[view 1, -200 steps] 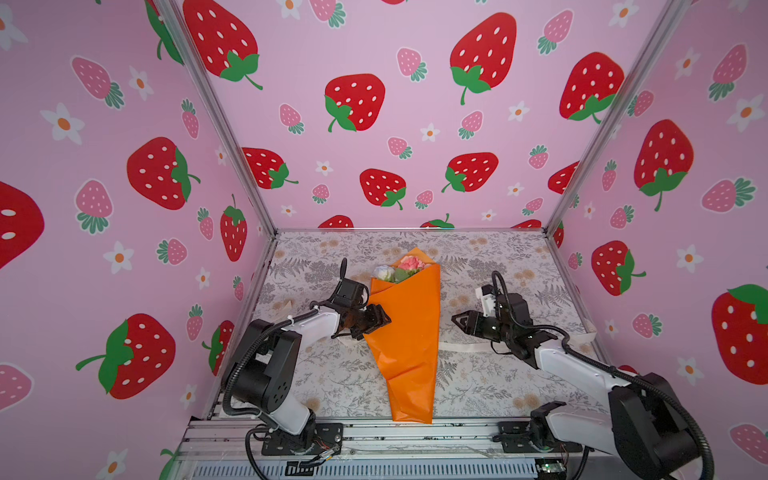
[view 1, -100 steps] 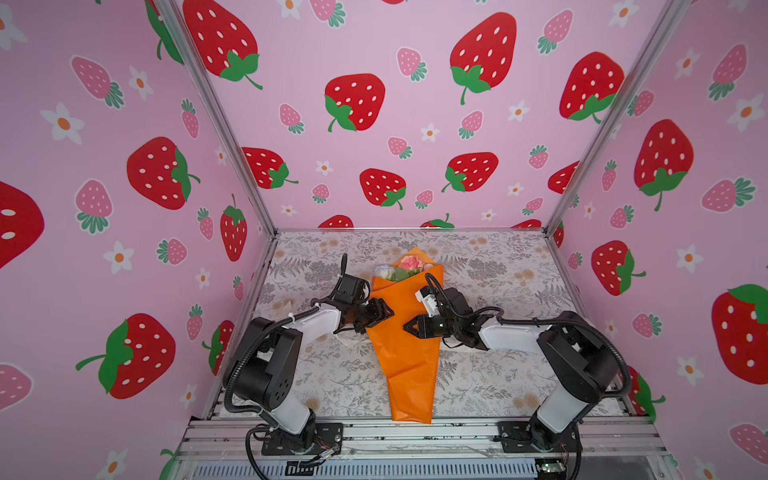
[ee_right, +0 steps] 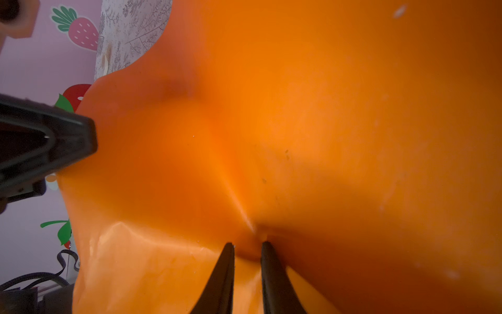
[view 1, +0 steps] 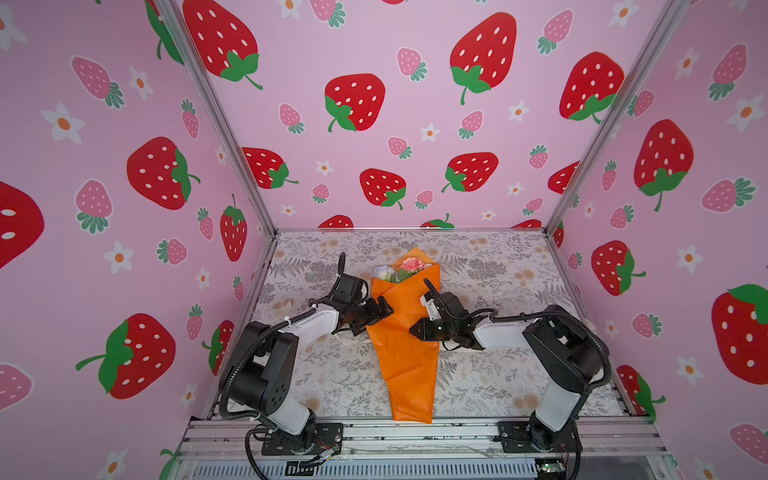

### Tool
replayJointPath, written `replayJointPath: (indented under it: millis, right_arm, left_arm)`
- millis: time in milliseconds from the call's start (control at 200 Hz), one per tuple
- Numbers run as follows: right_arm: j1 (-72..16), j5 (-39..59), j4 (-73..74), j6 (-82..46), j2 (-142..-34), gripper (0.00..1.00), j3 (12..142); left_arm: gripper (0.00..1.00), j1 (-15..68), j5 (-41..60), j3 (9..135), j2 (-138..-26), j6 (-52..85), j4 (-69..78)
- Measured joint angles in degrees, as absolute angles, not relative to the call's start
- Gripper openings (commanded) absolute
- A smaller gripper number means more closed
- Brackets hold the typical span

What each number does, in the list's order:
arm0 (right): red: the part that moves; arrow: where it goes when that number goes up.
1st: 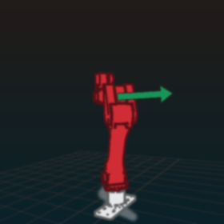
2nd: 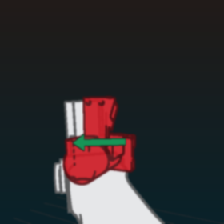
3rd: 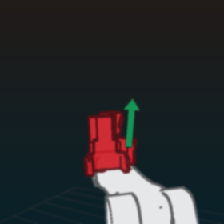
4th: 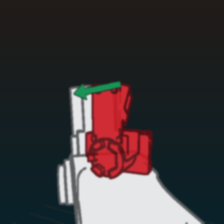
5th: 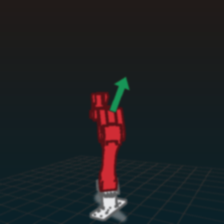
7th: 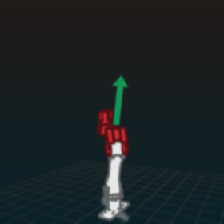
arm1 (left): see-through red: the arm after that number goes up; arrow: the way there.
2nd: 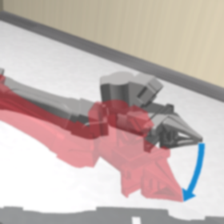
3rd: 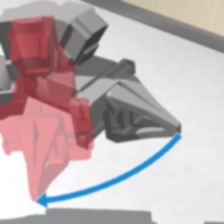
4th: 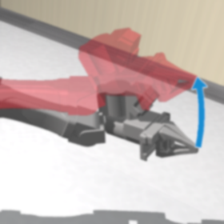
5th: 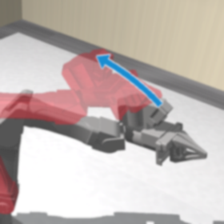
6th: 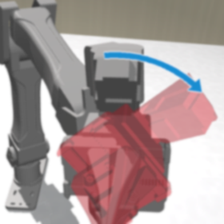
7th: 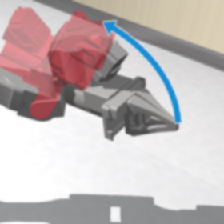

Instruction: Tie the bouquet of fake flowers

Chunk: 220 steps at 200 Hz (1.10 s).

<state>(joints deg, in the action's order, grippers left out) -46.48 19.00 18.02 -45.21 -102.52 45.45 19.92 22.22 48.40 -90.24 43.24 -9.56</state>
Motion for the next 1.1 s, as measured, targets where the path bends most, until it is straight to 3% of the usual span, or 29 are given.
replayJointPath:
  millis: [230, 465, 680, 896, 1101]
  right_arm:
    - [-46.48, 19.14, 18.7, -45.34, -103.33, 0.23, 45.82]
    - [-46.48, 21.56, 17.52, -44.8, -102.35, 0.42, 47.0]
    - [-44.64, 19.59, 12.56, -44.69, -88.99, 0.51, 47.35]
    - [-28.51, 16.29, 10.9, -45.23, -71.75, 0.56, 36.62]
    - [-16.93, 15.66, 1.67, -42.87, -65.43, 0.57, 28.91]
  left_arm:
    - [0.99, 19.38, 17.98, 48.77, -87.5, 42.24, -13.89]
    - [0.99, 17.67, 9.39, 48.75, -74.94, 42.22, -20.03]
    - [0.94, 6.74, 5.85, 44.91, -66.52, 42.26, -24.29]
    - [0.94, -10.11, 14.59, 38.06, -69.93, 42.26, -23.97]
    - [0.92, -13.58, 18.26, 40.45, -78.7, 41.82, -22.72]
